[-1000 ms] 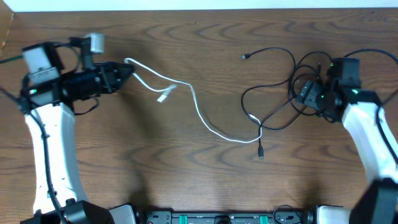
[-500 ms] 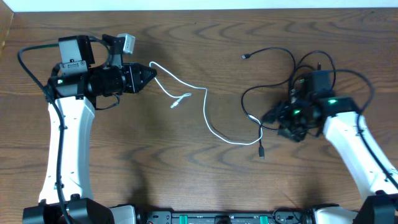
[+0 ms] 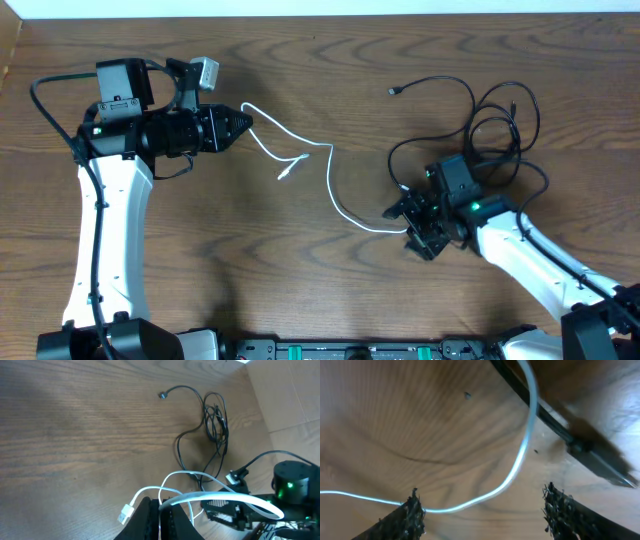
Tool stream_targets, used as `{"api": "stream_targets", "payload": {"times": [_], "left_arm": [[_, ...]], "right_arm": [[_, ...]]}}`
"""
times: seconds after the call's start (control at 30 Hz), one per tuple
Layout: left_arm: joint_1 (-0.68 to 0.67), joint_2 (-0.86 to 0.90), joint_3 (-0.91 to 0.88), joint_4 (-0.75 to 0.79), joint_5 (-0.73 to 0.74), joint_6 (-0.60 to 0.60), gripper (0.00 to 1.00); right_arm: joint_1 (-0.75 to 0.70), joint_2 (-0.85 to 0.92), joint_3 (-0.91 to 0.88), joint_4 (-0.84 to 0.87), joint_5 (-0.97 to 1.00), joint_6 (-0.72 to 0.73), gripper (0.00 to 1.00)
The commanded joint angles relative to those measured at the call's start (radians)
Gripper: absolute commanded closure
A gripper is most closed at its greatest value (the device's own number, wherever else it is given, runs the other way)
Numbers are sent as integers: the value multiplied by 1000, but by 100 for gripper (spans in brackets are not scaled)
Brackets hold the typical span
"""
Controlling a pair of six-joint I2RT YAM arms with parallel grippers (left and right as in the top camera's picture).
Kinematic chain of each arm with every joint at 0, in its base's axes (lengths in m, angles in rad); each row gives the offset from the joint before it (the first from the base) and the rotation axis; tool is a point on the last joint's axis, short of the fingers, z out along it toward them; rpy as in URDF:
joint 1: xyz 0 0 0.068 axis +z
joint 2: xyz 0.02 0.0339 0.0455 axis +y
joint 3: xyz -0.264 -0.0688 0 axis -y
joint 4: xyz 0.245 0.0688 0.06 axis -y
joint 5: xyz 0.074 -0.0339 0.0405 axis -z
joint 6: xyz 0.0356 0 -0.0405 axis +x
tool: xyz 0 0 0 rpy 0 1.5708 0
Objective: Untangle cables
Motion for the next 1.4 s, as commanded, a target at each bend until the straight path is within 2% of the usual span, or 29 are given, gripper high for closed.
{"api": "stream_targets", "payload": {"times": [0.0,0.2,0.47,0.63,0.83,1.1,1.23,1.37], "left_arm": [[-2,10,6,-10,-1,2,92],[-2,10,6,-12,-1,2,92],[-2,10,6,-45,-1,2,93],[-2,10,6,-57,-2,3,92],[-2,10,6,-68,-2,2,92],[-5,10,6,-87,-2,8,92],[-34,11,1,-86,-2,100,92],[-74,20,-2,-85,-2,112,92]], "right_arm": [[19,3,-53,57,45,135,28],[20,3,-96,173,127,174,51],[20,3,-96,238,179,58,99],[20,2,-95,347,186,-152,99],[20,-46,-93,504,106,-333,99],[26,-216,-89,485,216,-526,98],[53,-267,-89,566,159,-707,98],[91,-262,-89,624,103,-756,99]]}}
